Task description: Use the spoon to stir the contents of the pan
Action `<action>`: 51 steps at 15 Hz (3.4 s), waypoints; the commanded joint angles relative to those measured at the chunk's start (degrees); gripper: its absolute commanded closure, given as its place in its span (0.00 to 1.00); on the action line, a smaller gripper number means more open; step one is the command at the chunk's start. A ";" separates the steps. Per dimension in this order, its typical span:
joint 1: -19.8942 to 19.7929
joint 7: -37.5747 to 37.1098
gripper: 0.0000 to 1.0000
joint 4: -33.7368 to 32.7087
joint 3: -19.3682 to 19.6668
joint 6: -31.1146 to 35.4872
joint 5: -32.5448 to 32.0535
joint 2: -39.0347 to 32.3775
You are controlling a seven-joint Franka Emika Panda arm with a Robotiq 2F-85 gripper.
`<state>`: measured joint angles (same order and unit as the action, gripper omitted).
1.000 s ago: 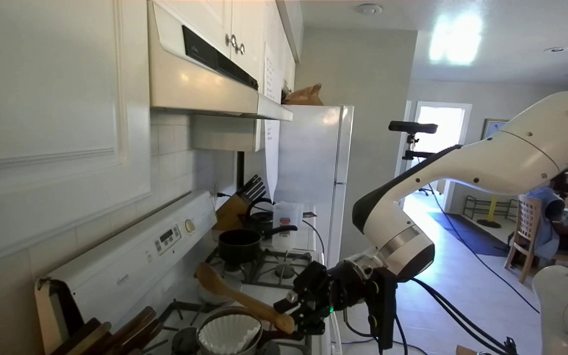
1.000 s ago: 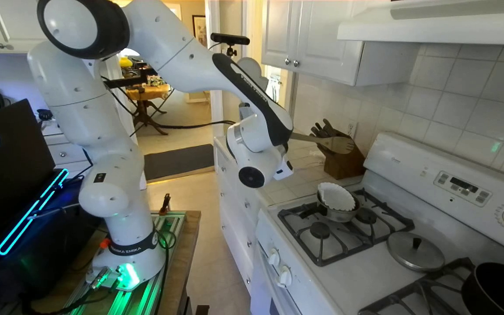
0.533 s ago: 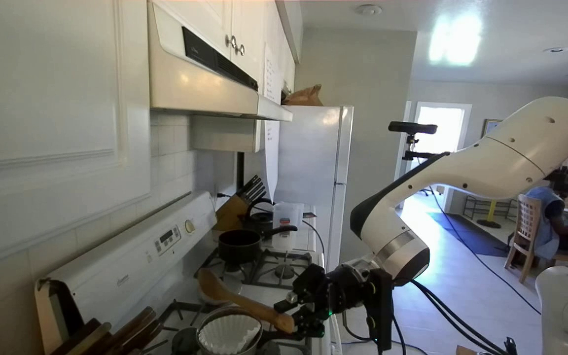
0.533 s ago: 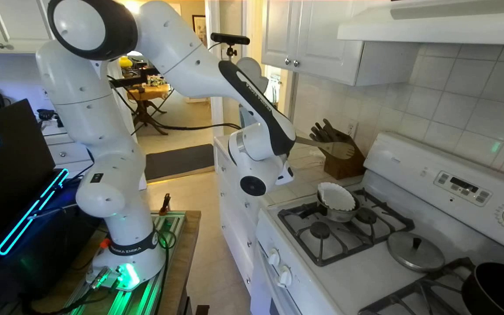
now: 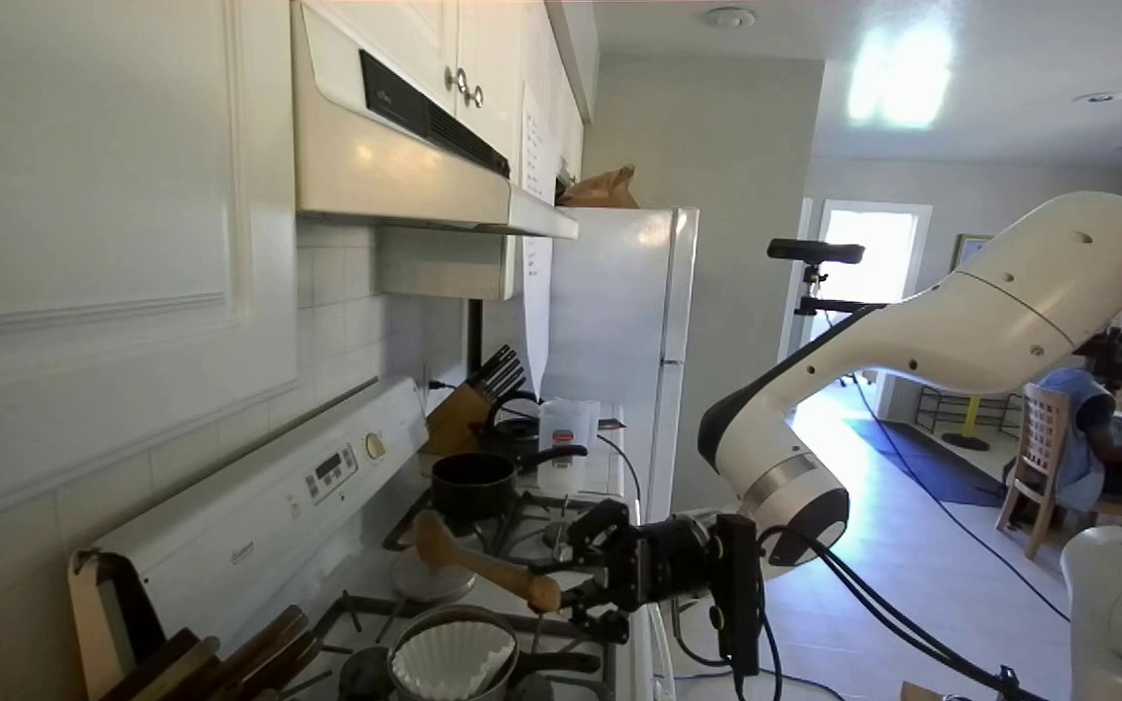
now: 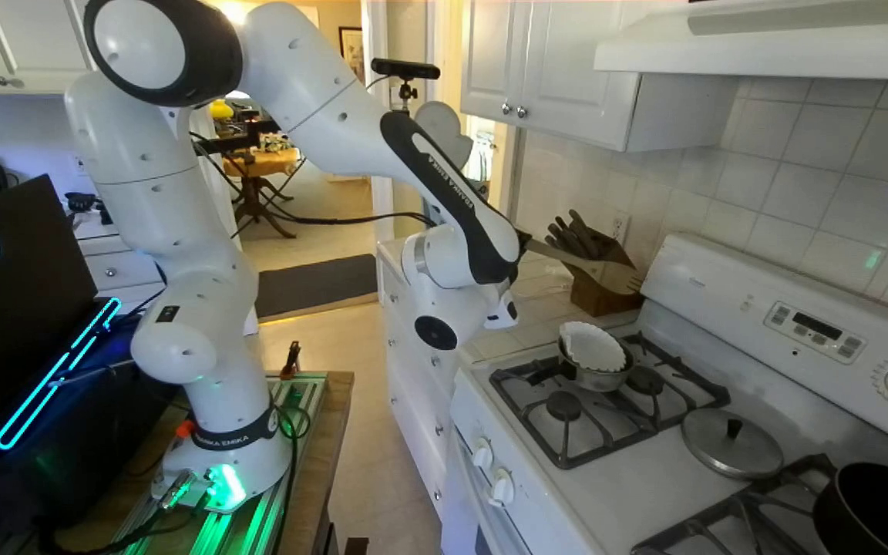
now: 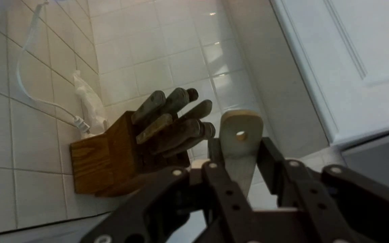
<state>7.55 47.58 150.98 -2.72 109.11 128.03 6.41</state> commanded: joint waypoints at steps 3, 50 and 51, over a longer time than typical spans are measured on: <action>-1.19 -10.95 0.92 1.07 -1.68 2.39 10.06 0.60; -3.30 -35.17 0.92 -7.02 -1.48 5.27 15.46 -9.61; -2.90 -35.30 0.92 -7.43 -1.82 5.37 15.46 -10.07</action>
<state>3.82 11.28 146.10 -3.77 115.26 143.65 -0.83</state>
